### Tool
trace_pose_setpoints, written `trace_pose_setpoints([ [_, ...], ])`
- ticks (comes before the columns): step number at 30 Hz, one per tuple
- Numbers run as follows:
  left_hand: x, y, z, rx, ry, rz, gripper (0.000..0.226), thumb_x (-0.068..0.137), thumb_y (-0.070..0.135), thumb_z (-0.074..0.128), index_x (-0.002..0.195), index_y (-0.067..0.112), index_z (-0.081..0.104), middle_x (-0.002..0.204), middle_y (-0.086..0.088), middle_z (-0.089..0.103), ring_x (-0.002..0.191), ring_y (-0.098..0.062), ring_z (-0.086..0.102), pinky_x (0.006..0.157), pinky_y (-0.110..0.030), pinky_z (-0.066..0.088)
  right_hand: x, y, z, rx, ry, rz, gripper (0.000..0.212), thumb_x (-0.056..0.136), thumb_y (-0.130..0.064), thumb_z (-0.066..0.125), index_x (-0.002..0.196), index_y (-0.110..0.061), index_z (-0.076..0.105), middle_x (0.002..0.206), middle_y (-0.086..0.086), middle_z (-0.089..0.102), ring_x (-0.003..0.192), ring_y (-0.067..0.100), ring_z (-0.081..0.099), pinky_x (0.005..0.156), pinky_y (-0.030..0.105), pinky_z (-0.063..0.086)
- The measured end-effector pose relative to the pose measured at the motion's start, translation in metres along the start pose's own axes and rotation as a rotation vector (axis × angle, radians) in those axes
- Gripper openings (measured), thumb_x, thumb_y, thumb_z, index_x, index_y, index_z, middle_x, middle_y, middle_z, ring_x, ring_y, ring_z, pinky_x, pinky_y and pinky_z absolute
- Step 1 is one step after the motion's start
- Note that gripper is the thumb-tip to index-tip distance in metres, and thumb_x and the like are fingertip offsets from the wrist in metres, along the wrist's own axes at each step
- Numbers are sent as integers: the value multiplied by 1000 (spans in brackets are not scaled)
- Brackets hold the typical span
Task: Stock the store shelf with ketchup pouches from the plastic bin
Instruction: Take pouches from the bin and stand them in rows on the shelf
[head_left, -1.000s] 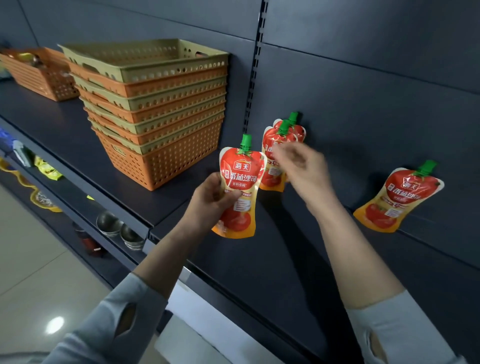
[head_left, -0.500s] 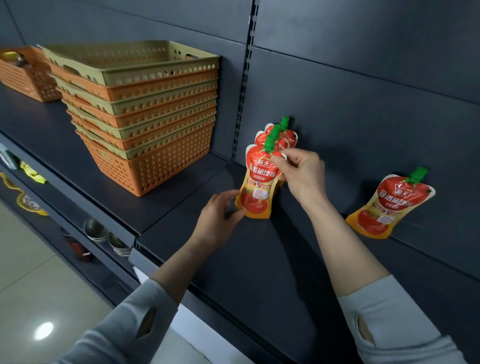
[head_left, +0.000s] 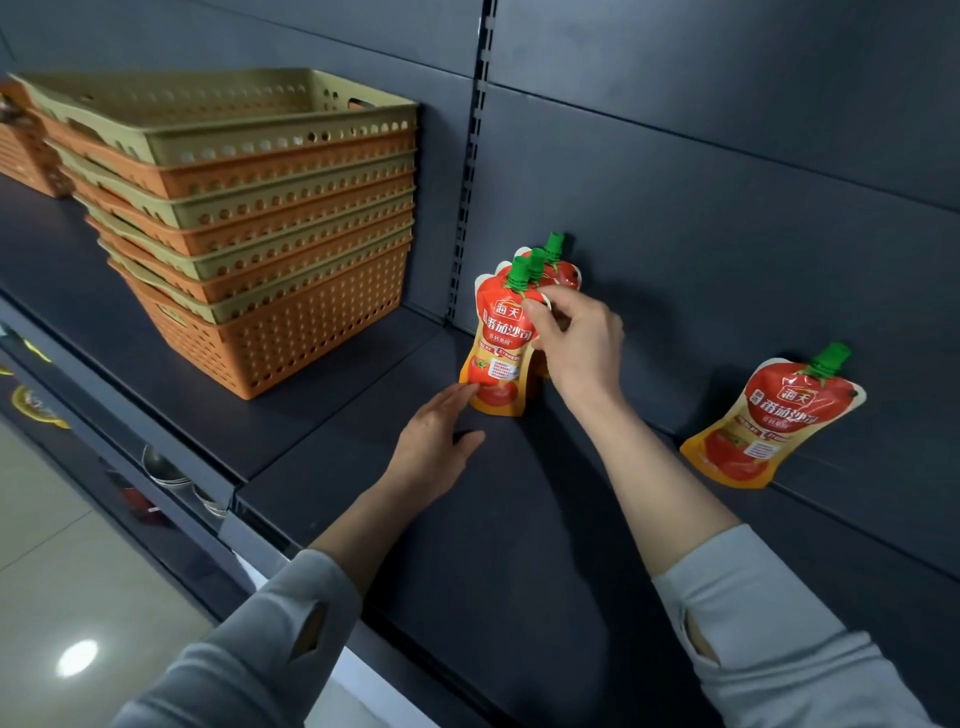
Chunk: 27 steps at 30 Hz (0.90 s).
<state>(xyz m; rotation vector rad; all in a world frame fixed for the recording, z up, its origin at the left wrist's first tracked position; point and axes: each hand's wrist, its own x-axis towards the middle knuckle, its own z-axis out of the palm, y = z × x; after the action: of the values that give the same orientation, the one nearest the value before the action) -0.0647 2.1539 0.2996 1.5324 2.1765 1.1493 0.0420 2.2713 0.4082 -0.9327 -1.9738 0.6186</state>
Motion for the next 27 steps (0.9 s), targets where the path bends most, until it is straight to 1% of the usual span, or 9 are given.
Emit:
trace_pose_setpoints([
  [5,2,-5,4,21,-2,-11,65,89,22,65,147,21,36,150,-1,41,138,-19,38,112,-39,35,-2,3,0,-66,-17,-52,21,96,-35,63,102,-17,70,96,0,74,83,21,71,78,45,59],
  [9,3,-5,3,42,-28,-22,66,90,23,64,148,22,34,152,0,39,139,-19,36,113,-40,33,-1,4,-1,-130,-47,-72,24,97,-35,62,111,-17,69,105,2,74,96,24,69,89,46,55],
  [13,-3,-2,-6,33,-28,-14,65,89,22,64,147,24,36,149,1,43,137,-18,40,111,-39,36,-5,3,-6,-185,-70,-110,29,96,-35,64,120,-18,66,111,3,74,100,25,69,90,44,55],
  [15,-10,3,-17,32,14,-3,60,89,20,65,144,25,42,143,2,49,131,-17,45,106,-32,39,-12,3,-11,-213,-58,-139,31,95,-33,65,123,-20,63,112,1,73,99,23,69,88,38,54],
  [17,-21,6,-34,29,82,-8,53,88,19,65,138,27,49,137,2,55,125,-16,51,101,-29,40,-25,3,-16,-233,-25,-172,30,94,-30,66,122,-20,60,107,-2,72,94,19,69,83,35,54],
  [19,-40,7,-52,6,153,4,46,88,19,65,132,29,55,131,3,60,119,-15,57,100,-32,45,-45,1,-18,-248,15,-186,32,94,-28,66,123,-20,57,103,-3,69,89,19,68,79,38,55],
  [22,-83,1,-79,-57,251,30,36,88,14,65,122,26,63,119,3,66,106,-13,65,93,-37,52,-90,-8,-17,-242,64,-170,41,94,-26,64,132,-16,52,108,2,67,91,20,66,78,36,53],
  [25,-142,-11,-105,-101,327,13,29,89,14,62,116,23,67,112,4,69,97,-13,67,87,-36,54,-145,-28,-7,-169,82,-205,33,95,-23,61,126,-13,58,103,4,65,87,20,64,77,39,53],
  [27,-189,-25,-120,-119,366,-54,26,91,13,61,114,23,68,108,6,70,92,-10,68,85,-31,55,-188,-44,8,-126,45,-234,26,97,-21,59,120,-11,63,100,4,65,83,19,63,75,34,52],
])
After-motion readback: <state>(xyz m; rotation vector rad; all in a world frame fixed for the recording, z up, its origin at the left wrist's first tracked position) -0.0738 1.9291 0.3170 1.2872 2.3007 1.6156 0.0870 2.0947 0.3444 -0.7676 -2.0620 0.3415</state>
